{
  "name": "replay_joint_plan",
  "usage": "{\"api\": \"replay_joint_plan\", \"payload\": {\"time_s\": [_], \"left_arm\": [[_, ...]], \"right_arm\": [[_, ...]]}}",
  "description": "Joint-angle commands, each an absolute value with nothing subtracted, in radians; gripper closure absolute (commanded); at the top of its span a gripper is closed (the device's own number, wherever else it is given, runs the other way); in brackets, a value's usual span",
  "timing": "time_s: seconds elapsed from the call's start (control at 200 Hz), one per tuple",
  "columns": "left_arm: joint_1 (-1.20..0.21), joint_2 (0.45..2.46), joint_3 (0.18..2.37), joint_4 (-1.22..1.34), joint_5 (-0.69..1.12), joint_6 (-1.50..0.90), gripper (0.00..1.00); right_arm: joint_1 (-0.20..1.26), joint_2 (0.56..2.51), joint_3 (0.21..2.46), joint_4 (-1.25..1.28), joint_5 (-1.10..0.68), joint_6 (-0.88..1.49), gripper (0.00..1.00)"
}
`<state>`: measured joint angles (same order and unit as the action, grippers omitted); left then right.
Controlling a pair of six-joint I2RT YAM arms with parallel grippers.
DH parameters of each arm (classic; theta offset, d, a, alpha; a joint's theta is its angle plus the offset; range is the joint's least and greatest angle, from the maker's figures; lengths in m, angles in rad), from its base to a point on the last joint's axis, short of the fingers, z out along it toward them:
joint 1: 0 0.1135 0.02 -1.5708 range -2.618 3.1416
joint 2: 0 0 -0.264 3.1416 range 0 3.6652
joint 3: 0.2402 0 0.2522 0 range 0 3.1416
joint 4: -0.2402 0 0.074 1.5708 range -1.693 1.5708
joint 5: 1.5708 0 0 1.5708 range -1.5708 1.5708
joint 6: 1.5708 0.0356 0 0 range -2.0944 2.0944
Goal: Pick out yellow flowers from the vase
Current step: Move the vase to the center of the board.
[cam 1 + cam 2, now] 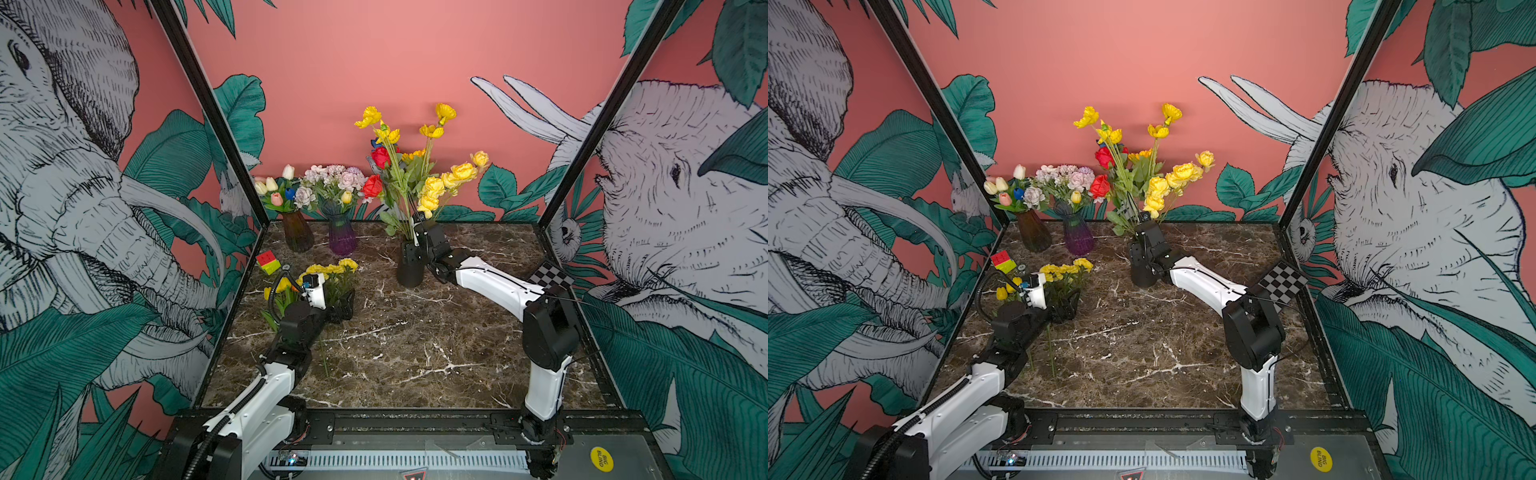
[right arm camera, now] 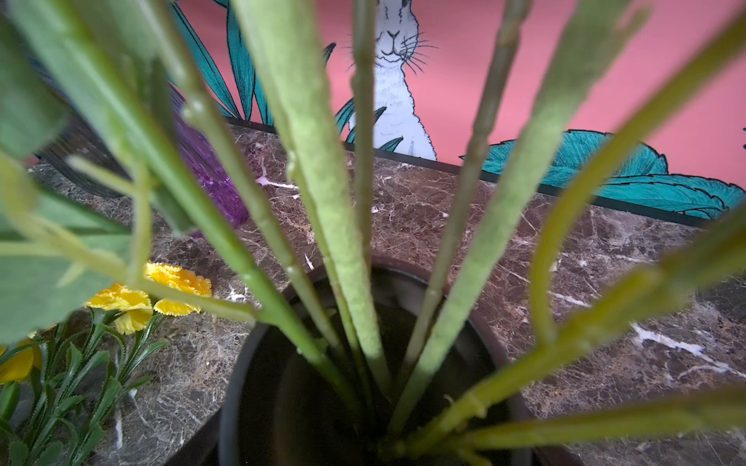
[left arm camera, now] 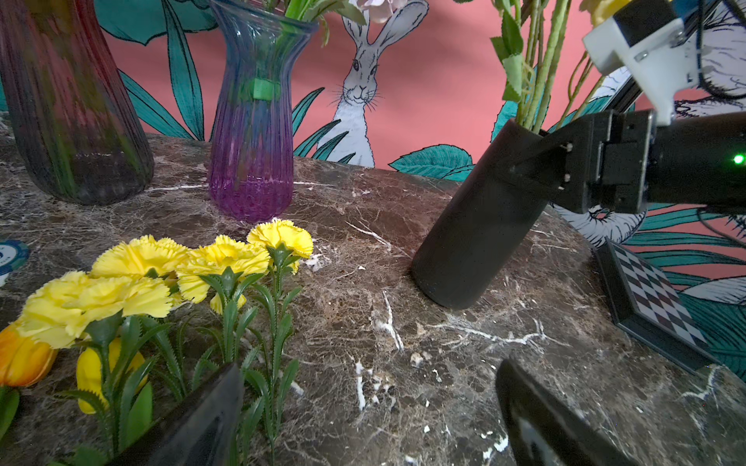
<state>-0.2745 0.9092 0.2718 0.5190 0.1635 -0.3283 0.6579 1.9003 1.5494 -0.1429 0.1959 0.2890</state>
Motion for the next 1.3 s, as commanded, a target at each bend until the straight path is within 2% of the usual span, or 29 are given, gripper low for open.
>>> {"api": "replay_joint_plan", "payload": {"time_s": [0.0, 0.18, 0.235, 0.58, 0.95, 1.295], "left_arm": [[-0.281, 0.908, 0.254, 0.517, 0.155, -0.317, 0.01], [-0.28, 0.91, 0.255, 0.519, 0.153, -0.316, 0.01], [-0.28, 0.914, 0.255, 0.519, 0.153, -0.315, 0.01], [-0.28, 0.914, 0.258, 0.517, 0.161, -0.311, 0.01], [-0.284, 0.936, 0.267, 0.52, 0.179, -0.305, 0.01], [-0.29, 0.929, 0.274, 0.512, 0.195, -0.3, 0.01]], "right_arm": [[0.676, 1.881, 1.556, -0.091, 0.148, 0.298, 0.2], [0.69, 1.873, 1.557, -0.105, 0.175, 0.277, 0.09], [0.692, 1.873, 1.558, -0.113, 0.187, 0.283, 0.01], [0.693, 1.834, 1.524, -0.123, 0.204, 0.285, 0.01], [0.693, 1.754, 1.449, -0.126, 0.14, 0.263, 0.01], [0.691, 1.539, 1.267, -0.149, 0.145, 0.228, 0.01]]}}
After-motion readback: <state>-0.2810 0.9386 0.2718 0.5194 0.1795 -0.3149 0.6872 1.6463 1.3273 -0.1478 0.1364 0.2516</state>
